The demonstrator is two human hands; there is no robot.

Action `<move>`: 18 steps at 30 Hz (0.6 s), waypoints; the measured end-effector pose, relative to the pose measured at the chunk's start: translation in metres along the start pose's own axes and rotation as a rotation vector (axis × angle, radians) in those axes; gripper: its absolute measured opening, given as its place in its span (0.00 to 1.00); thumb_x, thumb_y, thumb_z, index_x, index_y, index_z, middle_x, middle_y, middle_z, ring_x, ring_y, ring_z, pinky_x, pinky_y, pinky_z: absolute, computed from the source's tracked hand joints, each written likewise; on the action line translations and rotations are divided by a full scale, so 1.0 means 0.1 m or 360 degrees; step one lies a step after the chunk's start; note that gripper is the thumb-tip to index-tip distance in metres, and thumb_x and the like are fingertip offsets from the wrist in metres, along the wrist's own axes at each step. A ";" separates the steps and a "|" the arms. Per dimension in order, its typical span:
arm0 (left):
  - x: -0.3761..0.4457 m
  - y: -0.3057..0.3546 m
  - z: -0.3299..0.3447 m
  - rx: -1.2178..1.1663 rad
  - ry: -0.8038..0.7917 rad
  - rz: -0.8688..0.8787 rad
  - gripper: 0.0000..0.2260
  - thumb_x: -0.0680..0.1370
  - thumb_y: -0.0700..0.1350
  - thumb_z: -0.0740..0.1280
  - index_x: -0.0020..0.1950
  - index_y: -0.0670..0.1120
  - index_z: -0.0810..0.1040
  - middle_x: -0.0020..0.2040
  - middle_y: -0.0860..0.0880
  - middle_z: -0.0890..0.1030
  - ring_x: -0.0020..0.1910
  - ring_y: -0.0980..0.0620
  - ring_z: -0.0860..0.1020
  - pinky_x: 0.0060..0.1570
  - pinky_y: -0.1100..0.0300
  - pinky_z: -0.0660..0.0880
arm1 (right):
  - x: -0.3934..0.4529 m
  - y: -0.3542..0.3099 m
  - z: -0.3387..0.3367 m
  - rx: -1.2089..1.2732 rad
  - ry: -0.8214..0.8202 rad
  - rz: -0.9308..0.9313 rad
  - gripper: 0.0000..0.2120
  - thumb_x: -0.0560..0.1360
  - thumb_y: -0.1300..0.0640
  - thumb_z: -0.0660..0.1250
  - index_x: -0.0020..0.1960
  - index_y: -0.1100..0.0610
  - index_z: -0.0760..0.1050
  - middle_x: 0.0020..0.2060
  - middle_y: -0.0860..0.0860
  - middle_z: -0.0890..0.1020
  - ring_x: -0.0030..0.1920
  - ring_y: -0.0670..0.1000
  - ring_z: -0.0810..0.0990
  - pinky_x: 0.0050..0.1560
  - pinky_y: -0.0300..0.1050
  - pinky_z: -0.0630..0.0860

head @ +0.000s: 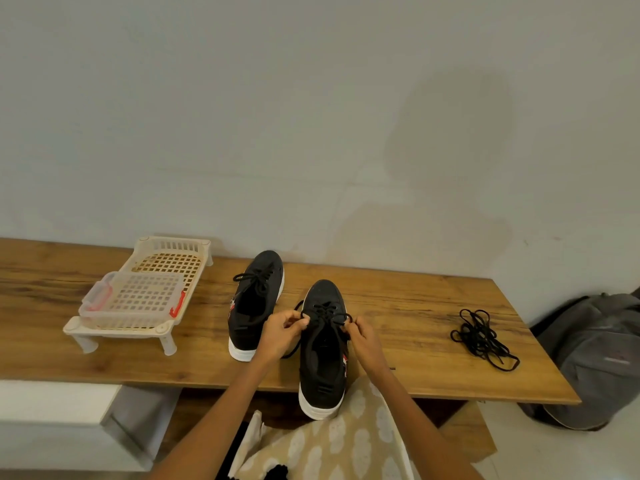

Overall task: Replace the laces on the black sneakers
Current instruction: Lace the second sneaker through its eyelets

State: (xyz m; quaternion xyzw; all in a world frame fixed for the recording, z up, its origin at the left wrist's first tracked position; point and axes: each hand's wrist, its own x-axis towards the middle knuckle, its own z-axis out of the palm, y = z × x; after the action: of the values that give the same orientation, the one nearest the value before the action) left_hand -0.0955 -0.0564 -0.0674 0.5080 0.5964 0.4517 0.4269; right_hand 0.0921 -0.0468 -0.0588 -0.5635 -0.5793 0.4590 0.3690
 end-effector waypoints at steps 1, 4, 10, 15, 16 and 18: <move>-0.02 0.01 0.01 0.0039 -0.0006 0.0003 0.05 0.76 0.39 0.69 0.50 0.46 0.81 0.43 0.53 0.81 0.45 0.58 0.79 0.46 0.70 0.74 | -0.01 0.03 0.00 -0.0044 -0.0026 -0.0032 0.09 0.80 0.58 0.60 0.42 0.58 0.73 0.36 0.50 0.76 0.38 0.48 0.75 0.39 0.38 0.70; -0.07 0.01 0.02 0.0331 -0.0035 0.0092 0.08 0.75 0.42 0.71 0.53 0.44 0.82 0.44 0.53 0.80 0.44 0.61 0.77 0.42 0.75 0.70 | -0.05 0.05 -0.04 -0.0225 -0.0131 -0.0142 0.05 0.79 0.58 0.63 0.48 0.53 0.78 0.44 0.48 0.81 0.47 0.45 0.79 0.45 0.33 0.73; -0.17 0.07 -0.02 0.0499 -0.0037 0.0045 0.05 0.76 0.42 0.68 0.40 0.50 0.77 0.40 0.55 0.78 0.41 0.60 0.75 0.40 0.72 0.69 | -0.11 -0.04 -0.17 -0.0564 -0.0147 -0.0134 0.07 0.78 0.58 0.63 0.42 0.54 0.76 0.39 0.46 0.78 0.41 0.43 0.75 0.40 0.32 0.70; -0.29 0.10 -0.10 -0.0091 0.0183 -0.0186 0.08 0.80 0.39 0.61 0.41 0.46 0.74 0.44 0.46 0.79 0.44 0.52 0.77 0.49 0.57 0.72 | -0.17 -0.08 -0.32 -0.0271 0.0236 0.0024 0.11 0.80 0.58 0.56 0.40 0.57 0.69 0.36 0.52 0.72 0.38 0.48 0.69 0.37 0.42 0.65; -0.31 0.11 -0.11 -0.0360 0.0257 -0.0257 0.08 0.81 0.39 0.59 0.42 0.44 0.73 0.46 0.44 0.79 0.45 0.51 0.78 0.52 0.54 0.74 | -0.18 -0.09 -0.37 -0.0080 0.0321 0.0096 0.10 0.80 0.59 0.55 0.42 0.59 0.70 0.39 0.53 0.74 0.40 0.49 0.71 0.40 0.42 0.67; -0.34 0.17 -0.11 -0.0938 0.0322 -0.0323 0.09 0.82 0.38 0.56 0.43 0.42 0.72 0.49 0.42 0.80 0.48 0.49 0.79 0.57 0.51 0.74 | -0.19 -0.14 -0.42 0.0325 0.0471 0.0271 0.10 0.80 0.60 0.55 0.47 0.61 0.73 0.44 0.53 0.78 0.46 0.50 0.76 0.43 0.42 0.72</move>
State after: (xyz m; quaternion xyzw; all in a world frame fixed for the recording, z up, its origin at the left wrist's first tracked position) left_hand -0.0979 -0.0898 -0.0466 0.2532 0.5269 0.6082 0.5370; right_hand 0.1294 -0.0604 -0.0310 -0.6314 -0.4195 0.4571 0.4653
